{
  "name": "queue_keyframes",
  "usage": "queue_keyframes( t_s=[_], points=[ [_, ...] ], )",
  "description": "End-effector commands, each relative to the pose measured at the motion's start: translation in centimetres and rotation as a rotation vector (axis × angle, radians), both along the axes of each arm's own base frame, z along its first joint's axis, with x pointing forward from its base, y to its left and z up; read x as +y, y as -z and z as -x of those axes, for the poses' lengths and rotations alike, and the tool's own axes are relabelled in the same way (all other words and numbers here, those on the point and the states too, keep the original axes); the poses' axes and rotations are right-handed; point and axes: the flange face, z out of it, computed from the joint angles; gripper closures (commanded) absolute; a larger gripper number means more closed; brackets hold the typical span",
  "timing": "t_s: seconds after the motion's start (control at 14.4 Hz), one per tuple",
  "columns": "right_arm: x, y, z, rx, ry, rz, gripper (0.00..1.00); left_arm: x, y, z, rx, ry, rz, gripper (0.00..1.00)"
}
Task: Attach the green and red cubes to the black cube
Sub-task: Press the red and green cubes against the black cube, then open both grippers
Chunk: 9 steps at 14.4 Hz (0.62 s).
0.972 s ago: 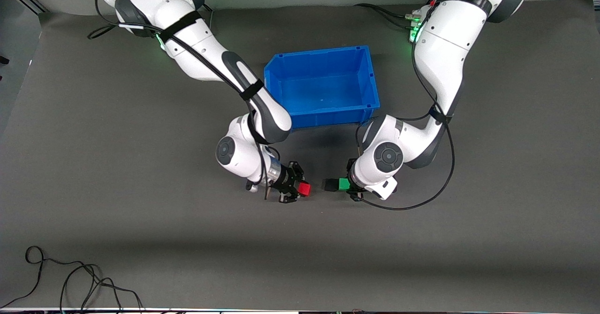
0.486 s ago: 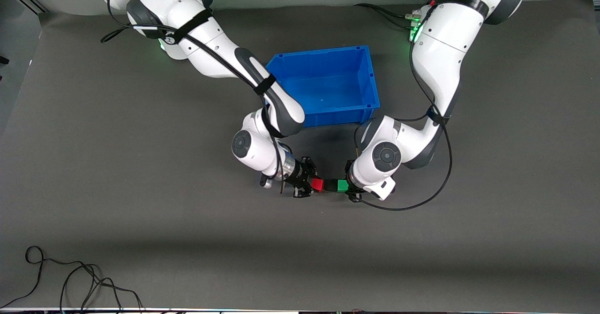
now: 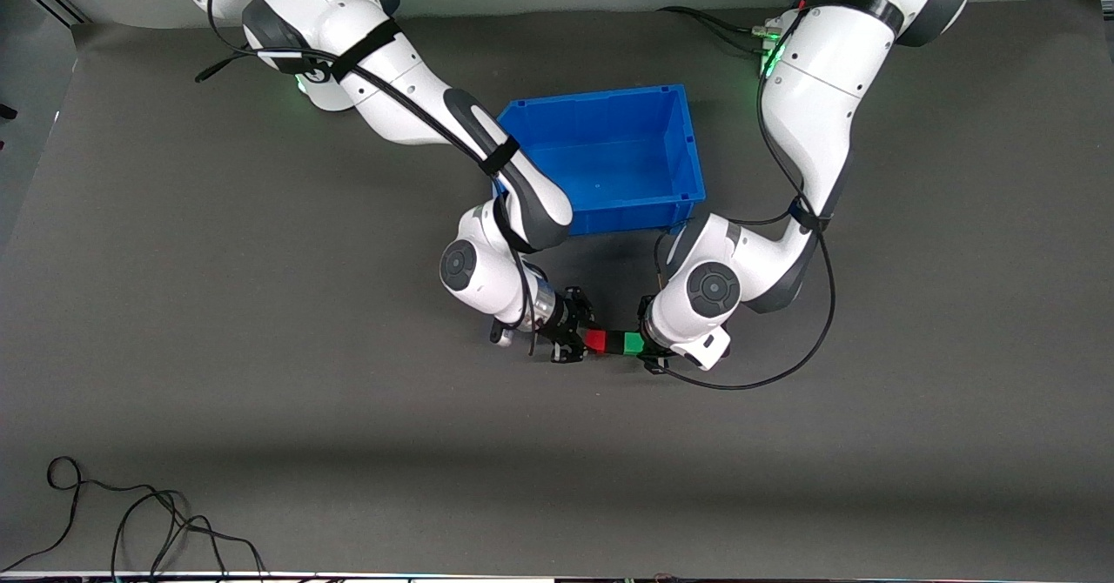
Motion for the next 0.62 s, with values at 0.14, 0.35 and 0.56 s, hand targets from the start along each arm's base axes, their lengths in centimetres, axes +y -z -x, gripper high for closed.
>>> queue_keyframes(
  t_s=[0.14, 0.35, 0.56],
  points=[
    [-1.2, -4.0, -2.4, -0.067, -0.013, 0.005, 0.0, -0.6, -1.7, -0.9, -0.05, 0.035, -0.041, 0.0],
    [-4.3, -6.3, -4.3, -0.015, -0.09, 0.066, 0.0, 0.1, -4.9, -2.0, -0.039, 0.032, -0.051, 0.0],
    [-7.2, -11.3, -5.4, 0.013, -0.173, 0.131, 0.0, 4.5, -10.8, -3.5, 0.0, 0.061, -0.122, 0.0]
  ],
)
